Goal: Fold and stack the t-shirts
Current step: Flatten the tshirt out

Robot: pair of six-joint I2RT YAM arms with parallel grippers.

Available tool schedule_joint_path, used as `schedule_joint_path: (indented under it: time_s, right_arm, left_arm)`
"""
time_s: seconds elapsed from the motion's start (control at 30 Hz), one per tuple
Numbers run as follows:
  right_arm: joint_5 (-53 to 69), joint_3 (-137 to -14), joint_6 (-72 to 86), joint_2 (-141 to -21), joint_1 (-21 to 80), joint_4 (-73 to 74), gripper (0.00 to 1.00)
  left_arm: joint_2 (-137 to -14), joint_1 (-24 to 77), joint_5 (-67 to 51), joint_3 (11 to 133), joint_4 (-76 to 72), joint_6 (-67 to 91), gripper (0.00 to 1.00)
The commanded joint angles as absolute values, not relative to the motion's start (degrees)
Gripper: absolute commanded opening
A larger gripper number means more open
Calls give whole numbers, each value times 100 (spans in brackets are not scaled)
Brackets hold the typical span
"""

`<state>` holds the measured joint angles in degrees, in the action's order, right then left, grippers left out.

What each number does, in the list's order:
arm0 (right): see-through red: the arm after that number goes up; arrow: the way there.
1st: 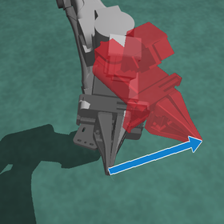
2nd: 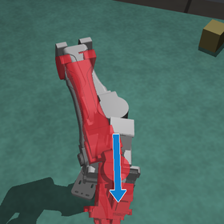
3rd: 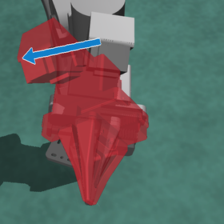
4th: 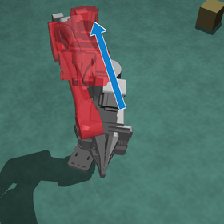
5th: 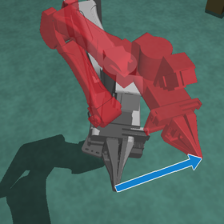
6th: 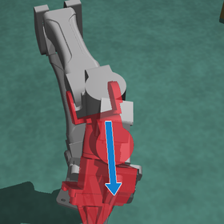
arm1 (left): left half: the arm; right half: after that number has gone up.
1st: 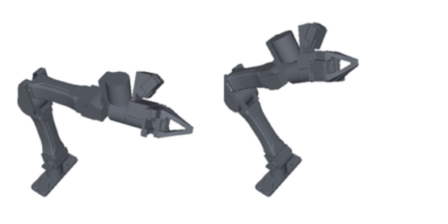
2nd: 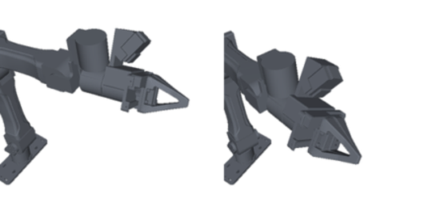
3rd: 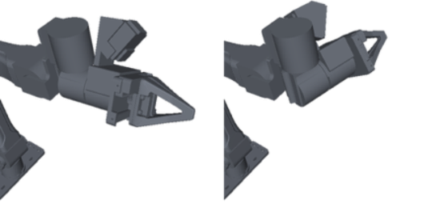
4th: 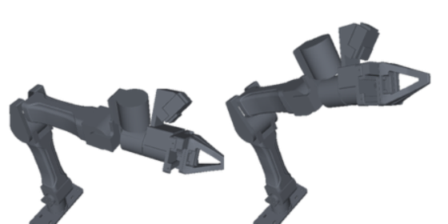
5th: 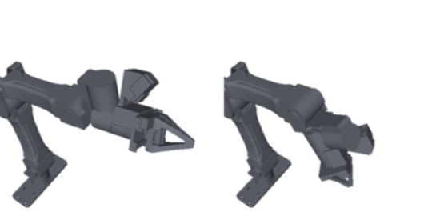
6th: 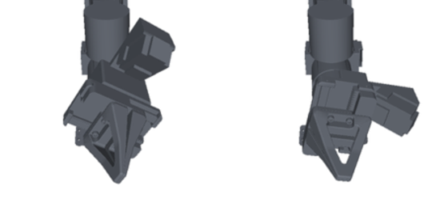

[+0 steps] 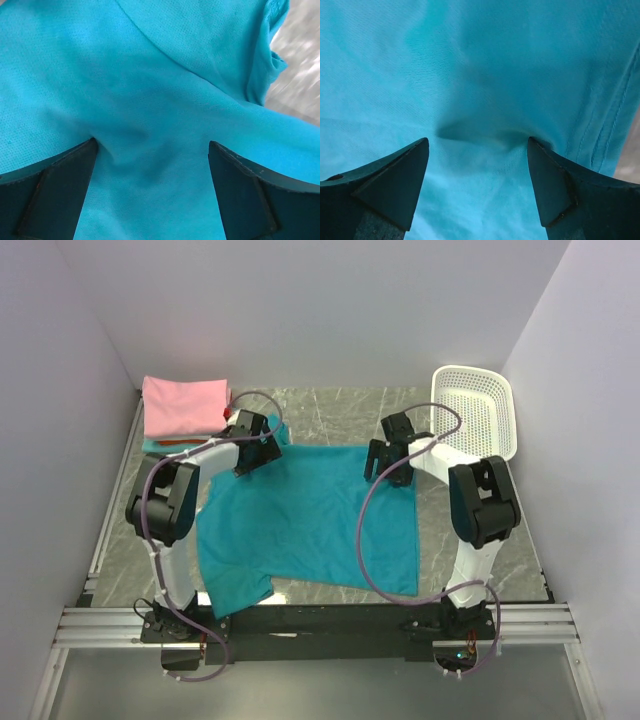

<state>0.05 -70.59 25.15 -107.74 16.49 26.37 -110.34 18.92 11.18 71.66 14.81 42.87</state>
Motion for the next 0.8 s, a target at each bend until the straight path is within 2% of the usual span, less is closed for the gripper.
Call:
schedule_joint_path:
  time_s: [0.0, 0.2, 0.53, 0.63, 0.77]
  right_arm:
    - [-27, -7531, 2400, -11100, 1468, 2689, 86]
    - [-18, -8743, 2163, -11926, 1248, 3084, 86]
    - [370, -11536, 1907, -13472, 844, 4130, 85]
    - [307, -12222, 1855, -13719, 774, 4403, 85]
    - [395, -12507, 1784, -13597, 730, 4535, 86]
  left_arm:
    - [-11557, 1828, 651, 7514, 1714, 4324, 100]
    - [-12181, 1767, 387, 8313, 1986, 4298, 99]
    - [-13042, 1574, 211, 9684, 2408, 4377, 100]
    - [-13165, 1477, 176, 10054, 2530, 4263, 99]
    - [-12965, 1468, 168, 10248, 2558, 4087, 99]
